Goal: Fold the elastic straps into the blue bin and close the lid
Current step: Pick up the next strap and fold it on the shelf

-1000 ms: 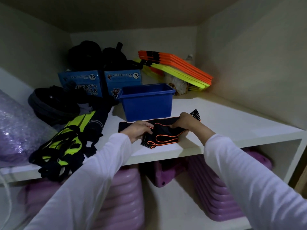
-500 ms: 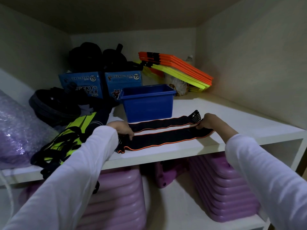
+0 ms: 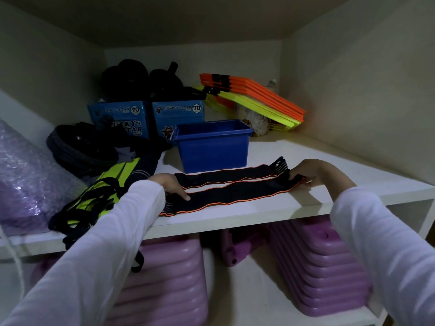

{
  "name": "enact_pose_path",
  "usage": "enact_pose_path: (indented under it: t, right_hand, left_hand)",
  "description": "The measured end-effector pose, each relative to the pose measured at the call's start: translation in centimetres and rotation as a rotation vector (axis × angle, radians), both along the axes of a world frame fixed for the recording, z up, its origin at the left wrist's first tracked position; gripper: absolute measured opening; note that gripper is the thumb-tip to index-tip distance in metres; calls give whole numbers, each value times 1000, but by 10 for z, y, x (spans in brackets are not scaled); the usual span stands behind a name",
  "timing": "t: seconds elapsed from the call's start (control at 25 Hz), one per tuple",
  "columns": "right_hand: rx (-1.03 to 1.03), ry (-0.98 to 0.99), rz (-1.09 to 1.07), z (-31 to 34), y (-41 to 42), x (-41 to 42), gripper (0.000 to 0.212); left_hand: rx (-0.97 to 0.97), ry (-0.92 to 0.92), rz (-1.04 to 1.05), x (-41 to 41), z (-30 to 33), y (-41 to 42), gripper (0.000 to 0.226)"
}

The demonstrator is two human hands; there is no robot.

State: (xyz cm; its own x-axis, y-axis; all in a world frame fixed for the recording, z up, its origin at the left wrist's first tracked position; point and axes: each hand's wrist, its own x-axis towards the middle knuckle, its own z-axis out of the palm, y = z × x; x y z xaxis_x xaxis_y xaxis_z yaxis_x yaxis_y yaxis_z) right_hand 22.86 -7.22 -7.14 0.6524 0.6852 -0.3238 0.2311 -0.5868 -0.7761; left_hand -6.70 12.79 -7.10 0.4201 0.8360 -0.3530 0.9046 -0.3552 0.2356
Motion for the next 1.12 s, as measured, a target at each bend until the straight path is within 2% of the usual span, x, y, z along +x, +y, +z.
enact_pose_path:
  t: [0.16, 0.28, 0.36, 0.48, 0.56, 0.6, 0.68, 0.72, 0.84, 1.12]
  right_hand:
    - [268, 159, -71, 1, -5, 2, 22]
    - [516, 213, -64, 11, -3, -5, 20]
    - [619, 183, -28, 27, 0, -11, 20]
    - [725, 129, 19, 51, 10, -22, 6]
    - [748, 67, 53, 60, 19, -26, 24]
    - [737, 17, 73, 62, 22, -30, 26]
    - [718, -65, 122, 64, 26, -36, 16]
    - [715, -81, 141, 65, 28, -39, 22]
    - [737, -84, 179, 62, 30, -45, 44]
    - [761, -150, 164, 55, 29, -40, 52]
  left_hand:
    - [18, 33, -8, 3, 1, 0, 70]
    - [41, 10, -51, 11, 14, -6, 59]
    - [131, -68, -142, 25, 35, -15, 46]
    - [245, -321, -301, 58, 77, -36, 33]
    - [285, -492, -385, 82, 101, -52, 31]
    - [316, -551, -411, 93, 111, -60, 32]
    - [374, -615, -464, 114, 122, -73, 36]
    - [392, -632, -491, 121, 125, -78, 38]
    - [351, -632, -529, 137, 124, -82, 37]
    - [393, -452, -570, 148, 117, -88, 25]
